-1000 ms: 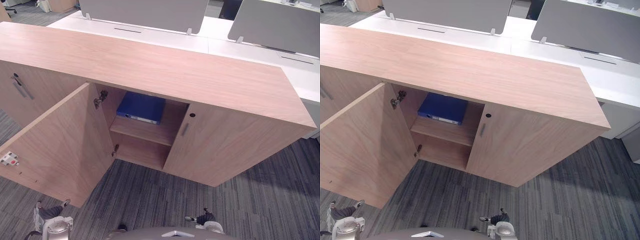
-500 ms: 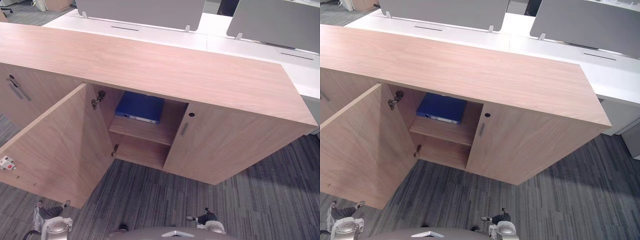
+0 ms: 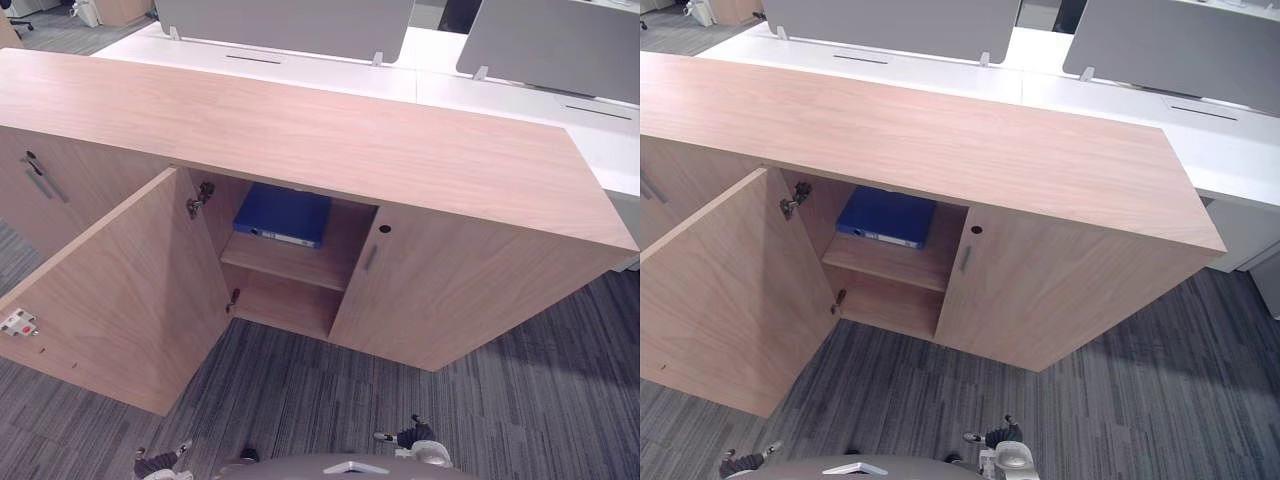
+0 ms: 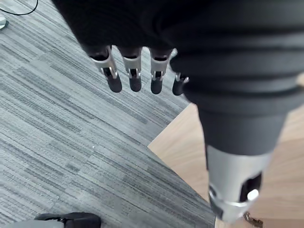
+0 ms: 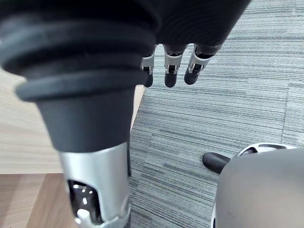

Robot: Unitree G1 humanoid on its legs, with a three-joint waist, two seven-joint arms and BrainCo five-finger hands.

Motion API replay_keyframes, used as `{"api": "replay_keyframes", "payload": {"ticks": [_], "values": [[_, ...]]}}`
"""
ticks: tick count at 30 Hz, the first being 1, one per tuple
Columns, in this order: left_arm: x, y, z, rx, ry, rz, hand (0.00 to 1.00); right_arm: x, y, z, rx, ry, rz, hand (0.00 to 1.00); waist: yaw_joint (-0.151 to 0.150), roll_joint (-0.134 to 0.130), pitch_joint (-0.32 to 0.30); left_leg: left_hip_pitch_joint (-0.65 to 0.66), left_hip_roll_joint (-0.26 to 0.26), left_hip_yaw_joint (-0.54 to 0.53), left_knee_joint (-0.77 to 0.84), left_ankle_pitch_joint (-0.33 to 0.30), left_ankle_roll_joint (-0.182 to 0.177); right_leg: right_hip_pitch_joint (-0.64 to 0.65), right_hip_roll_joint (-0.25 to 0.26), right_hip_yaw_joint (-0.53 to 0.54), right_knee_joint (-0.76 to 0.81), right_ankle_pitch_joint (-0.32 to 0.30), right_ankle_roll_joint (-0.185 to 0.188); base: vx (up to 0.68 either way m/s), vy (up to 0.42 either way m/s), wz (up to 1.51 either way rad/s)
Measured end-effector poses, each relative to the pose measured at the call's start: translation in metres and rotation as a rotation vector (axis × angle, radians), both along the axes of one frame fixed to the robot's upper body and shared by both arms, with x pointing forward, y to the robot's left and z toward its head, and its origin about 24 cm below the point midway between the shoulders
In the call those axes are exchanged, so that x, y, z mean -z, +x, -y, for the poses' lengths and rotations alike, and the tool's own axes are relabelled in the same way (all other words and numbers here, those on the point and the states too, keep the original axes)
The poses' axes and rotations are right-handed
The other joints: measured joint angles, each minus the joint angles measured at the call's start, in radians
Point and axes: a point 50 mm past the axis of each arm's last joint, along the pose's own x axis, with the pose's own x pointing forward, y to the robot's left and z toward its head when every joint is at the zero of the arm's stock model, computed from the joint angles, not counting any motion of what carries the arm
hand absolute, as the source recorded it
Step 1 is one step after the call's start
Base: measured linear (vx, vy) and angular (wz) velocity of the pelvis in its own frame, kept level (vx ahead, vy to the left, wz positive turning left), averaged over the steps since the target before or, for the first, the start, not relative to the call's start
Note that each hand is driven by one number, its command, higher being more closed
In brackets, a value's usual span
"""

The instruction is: Walk over to the cabinet, pick up the folder, carry it to the office cabinet, place the folder inside the office cabinet, then close the office cabinet door

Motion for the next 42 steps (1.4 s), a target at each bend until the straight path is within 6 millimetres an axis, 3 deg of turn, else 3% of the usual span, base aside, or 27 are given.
{"api": "replay_keyframes", "payload": {"ticks": [7, 14, 19, 22, 24, 25, 29, 31, 42], "values": [[0.007, -0.006, 0.012, 0.065, -0.082, -0.050, 0.00, 0.000, 0.000, 0.000, 0.000, 0.006, -0.006, 0.00, -0.006, 0.002, 0.001, 0.000, 0.000, 0.002, 0.000, 0.000, 0.000, 0.000, 0.000, 0.002, -0.001, 0.005, 0.007, 0.00, 0.000, 0.00], [0.008, 0.001, 0.014, 0.349, -0.054, -0.157, 0.00, 0.001, 0.006, -0.001, -0.020, 0.032, -0.013, 0.00, -0.024, 0.016, 0.012, 0.011, 0.000, 0.025, 0.000, -0.004, -0.001, -0.002, 0.001, 0.025, -0.001, 0.005, 0.008, -0.01, 0.001, -0.09], [0.008, 0.000, 0.012, 0.409, -0.033, -0.201, 0.00, 0.000, 0.010, -0.002, -0.029, 0.040, -0.005, 0.00, -0.026, 0.018, 0.018, 0.010, 0.001, 0.028, 0.000, -0.007, -0.001, -0.002, 0.002, 0.028, -0.007, 0.005, 0.008, 0.00, 0.000, 0.00], [0.006, -0.004, 0.000, 0.359, -0.005, -0.212, 0.00, 0.000, 0.010, -0.002, -0.031, 0.040, -0.005, 0.00, -0.026, 0.019, 0.020, 0.008, 0.001, 0.028, 0.000, -0.011, 0.000, -0.002, 0.003, 0.028, -0.011, 0.005, 0.009, 0.00, 0.000, 0.00], [0.000, -0.005, -0.020, 0.298, 0.046, -0.205, 0.00, -0.001, 0.011, -0.002, -0.033, 0.039, -0.004, 0.00, -0.025, 0.020, 0.020, 0.008, 0.001, 0.028, 0.000, -0.013, -0.001, -0.001, 0.004, 0.028, -0.012, 0.004, 0.010, 0.00, 0.000, 0.00], [-0.008, -0.005, -0.042, 0.244, 0.108, -0.196, 0.00, -0.001, 0.011, -0.002, -0.036, 0.038, -0.004, 0.00, -0.025, 0.020, 0.020, 0.009, 0.002, 0.028, 0.000, -0.015, -0.002, -0.001, 0.005, 0.027, -0.012, 0.005, 0.010, 0.00, 0.000, 0.00], [-0.036, -0.007, -0.098, 0.085, 0.284, -0.150, 0.00, -0.001, 0.011, -0.002, -0.040, 0.036, -0.004, 0.00, -0.018, 0.021, 0.021, 0.009, 0.002, 0.028, 0.000, -0.020, -0.003, 0.000, 0.006, 0.027, -0.012, 0.004, 0.009, 0.00, 0.000, 0.00], [-0.047, -0.008, -0.114, 0.013, 0.339, -0.118, 0.00, 0.000, 0.010, -0.003, -0.051, 0.033, -0.004, 0.00, -0.013, 0.020, 0.020, 0.010, 0.001, 0.026, 0.000, -0.021, -0.002, 0.002, 0.005, 0.028, -0.012, 0.003, 0.008, 0.00, 0.000, 0.02], [-0.041, -0.013, -0.104, -0.073, 0.317, -0.096, 0.00, 0.000, 0.008, -0.003, -0.068, 0.018, 0.002, 0.00, 0.007, 0.019, 0.019, 0.015, 0.001, 0.018, 0.000, -0.019, 0.001, 0.005, 0.003, 0.028, -0.002, 0.000, 0.005, -0.02, -0.004, 0.01]]}}
